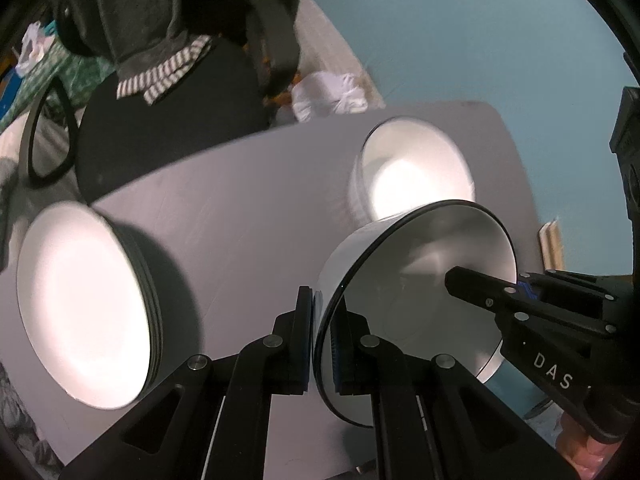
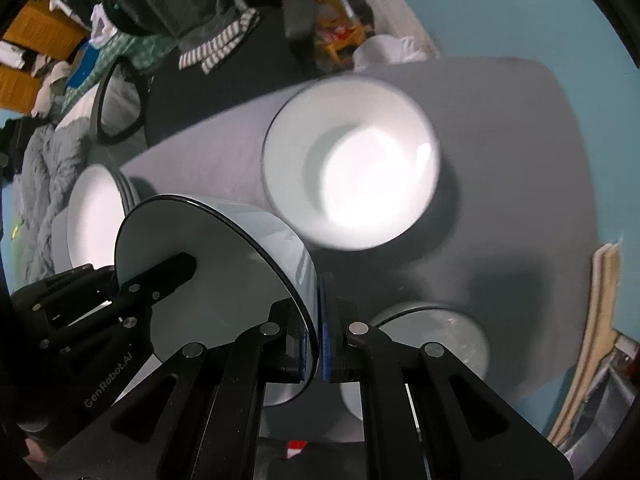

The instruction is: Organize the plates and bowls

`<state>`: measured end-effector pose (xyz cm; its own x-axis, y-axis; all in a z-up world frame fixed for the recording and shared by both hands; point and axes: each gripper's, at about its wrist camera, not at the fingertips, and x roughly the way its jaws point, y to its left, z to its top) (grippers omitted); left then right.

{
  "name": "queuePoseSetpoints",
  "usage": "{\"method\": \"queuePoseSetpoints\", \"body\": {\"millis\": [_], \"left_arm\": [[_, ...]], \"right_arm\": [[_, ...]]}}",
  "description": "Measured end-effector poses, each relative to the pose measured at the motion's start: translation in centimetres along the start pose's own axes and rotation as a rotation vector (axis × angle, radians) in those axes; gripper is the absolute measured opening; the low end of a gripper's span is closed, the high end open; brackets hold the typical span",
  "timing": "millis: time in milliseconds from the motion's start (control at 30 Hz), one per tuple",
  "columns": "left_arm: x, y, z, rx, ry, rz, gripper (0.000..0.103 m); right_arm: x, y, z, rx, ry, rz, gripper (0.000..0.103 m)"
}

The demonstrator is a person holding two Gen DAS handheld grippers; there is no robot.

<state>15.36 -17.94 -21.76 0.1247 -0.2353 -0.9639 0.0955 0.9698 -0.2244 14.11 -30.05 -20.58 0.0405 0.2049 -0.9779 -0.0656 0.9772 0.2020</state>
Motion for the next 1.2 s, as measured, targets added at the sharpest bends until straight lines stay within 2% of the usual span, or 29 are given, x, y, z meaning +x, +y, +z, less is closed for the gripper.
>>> {"method": "queuePoseSetpoints", "body": {"millis": [100, 333, 467, 700, 933, 1033, 1133, 1200], "left_arm": [[-0.2, -0.7, 1.4, 0.009, -0.014, -0.012, 0.007], [1.0, -2.5, 4.6, 0.066, -0.038, 0.024, 0.007], [2.3, -2.7, 5.7, 0.073, -0.023, 0.035, 0.007], [4.2, -3.4, 6.5, 0.086, 0.012, 0.089, 0.007], [4.3, -3.8, 7.0, 0.108, 0.006, 0.149, 0.008], [5.0, -3.5, 7.1, 0.106, 0.032, 0.172, 0.009], [5.2, -3.4, 7.0, 0.111, 0.039, 0.154, 0.012], [5.2, -3.6, 6.9, 0.124, 0.035, 0.164, 0.013]], "right_arm": [[-1.2, -0.7, 1.0, 0.011, -0.025, -0.014, 0.006], [-1.5, -2.9, 4.2, 0.041, -0.058, -0.014, 0.006], [-0.4, -4.0, 5.7, 0.058, -0.042, -0.002, 0.006], [0.7, -5.4, 6.4, 0.06, -0.001, 0.003, 0.006], [1.0, -5.9, 7.0, 0.047, 0.021, 0.021, 0.006], [0.9, -5.7, 7.2, 0.027, 0.03, 0.019, 0.011], [0.4, -4.9, 7.4, -0.016, 0.014, -0.023, 0.021], [0.1, -4.8, 7.6, -0.024, 0.003, -0.034, 0.023]]}}
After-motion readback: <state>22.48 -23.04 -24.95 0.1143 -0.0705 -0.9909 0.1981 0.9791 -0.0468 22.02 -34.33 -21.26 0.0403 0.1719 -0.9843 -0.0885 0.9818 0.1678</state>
